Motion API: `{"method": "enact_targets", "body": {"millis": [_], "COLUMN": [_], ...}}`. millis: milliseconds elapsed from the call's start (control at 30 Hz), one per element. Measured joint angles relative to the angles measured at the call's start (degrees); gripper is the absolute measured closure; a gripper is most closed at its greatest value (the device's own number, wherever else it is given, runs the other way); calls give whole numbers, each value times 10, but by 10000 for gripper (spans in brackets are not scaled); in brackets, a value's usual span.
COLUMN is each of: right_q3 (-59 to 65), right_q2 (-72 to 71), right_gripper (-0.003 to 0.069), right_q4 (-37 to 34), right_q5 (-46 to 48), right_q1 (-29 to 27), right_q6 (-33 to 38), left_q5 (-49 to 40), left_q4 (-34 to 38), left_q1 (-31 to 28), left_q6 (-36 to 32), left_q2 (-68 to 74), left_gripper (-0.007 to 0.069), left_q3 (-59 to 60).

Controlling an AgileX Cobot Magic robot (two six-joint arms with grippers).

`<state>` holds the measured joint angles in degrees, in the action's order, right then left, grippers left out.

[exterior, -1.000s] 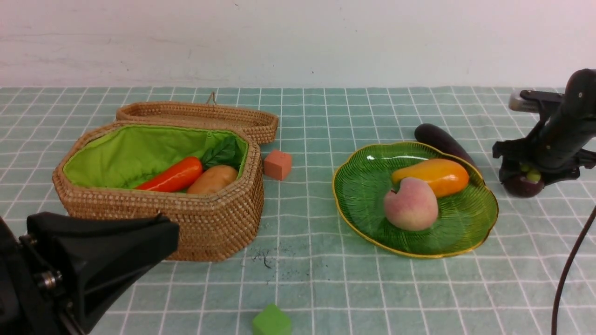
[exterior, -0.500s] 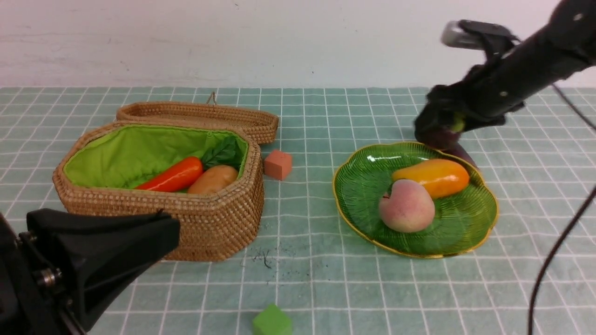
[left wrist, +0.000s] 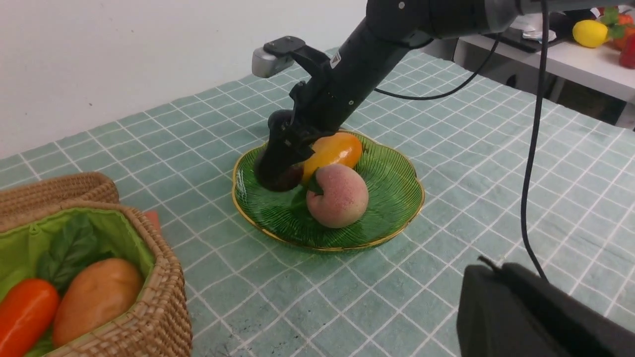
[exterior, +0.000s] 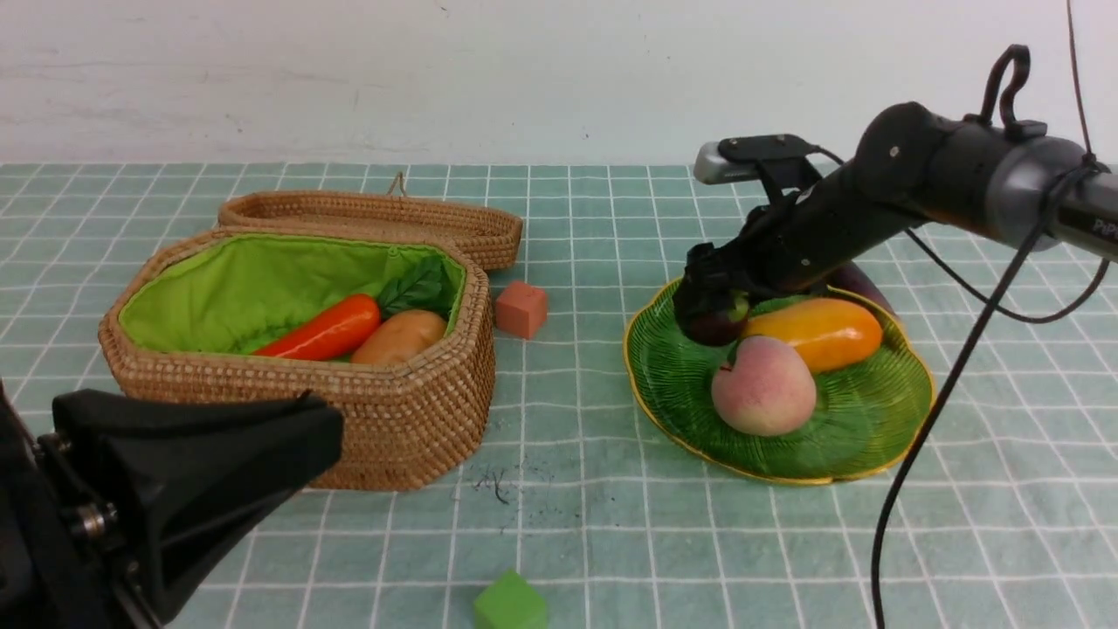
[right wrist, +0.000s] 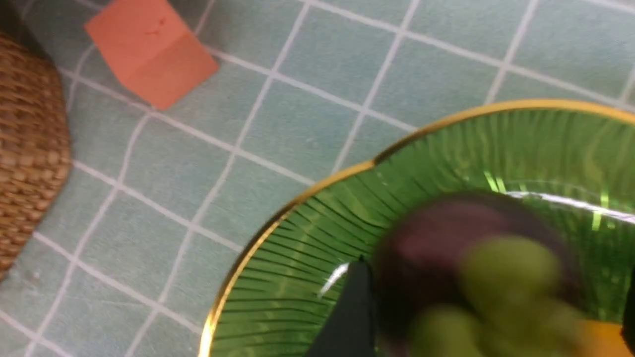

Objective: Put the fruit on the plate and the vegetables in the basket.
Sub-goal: Use the right arm to grab a mangosteen and put it into the right plate, then grab an eggplant with your right arm and place it in the basket on the left.

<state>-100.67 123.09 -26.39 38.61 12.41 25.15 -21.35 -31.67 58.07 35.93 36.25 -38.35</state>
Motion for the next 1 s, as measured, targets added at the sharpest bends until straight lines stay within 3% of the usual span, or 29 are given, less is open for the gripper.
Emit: {"method": "enact_targets", "body": {"millis": [133, 267, 333, 467, 600, 800, 1000], "right_q3": [0, -1, -16, -70, -152, -270, -315], "right_q2": [-28, -77, -94, -70, -1, 133, 186], "right_gripper": [-11, 78, 181, 265, 239, 116, 99], "right_q4": [8, 39, 81, 126, 136, 136, 144], "right_q5": [12, 28, 51, 103, 133, 112, 92], "right_q1": [-7, -26, -52, -92, -112, -113, -113], "right_q6": [-1, -57, -107, -128, -135, -147, -158], "left_q5": [14, 22, 23, 23, 24, 20, 19], "left_q4": [0, 0, -2, -21, -54, -81, -82], "left_q1": [0, 0, 0, 0, 0, 0, 0], "left_q6": [0, 1, 12, 42, 68, 78, 78], "left_q2": [0, 0, 0, 0, 0, 0, 0], "left_gripper": [618, 622, 623, 624, 624, 624, 624], "left_q3": [0, 0, 0, 0, 0, 0, 0]}}
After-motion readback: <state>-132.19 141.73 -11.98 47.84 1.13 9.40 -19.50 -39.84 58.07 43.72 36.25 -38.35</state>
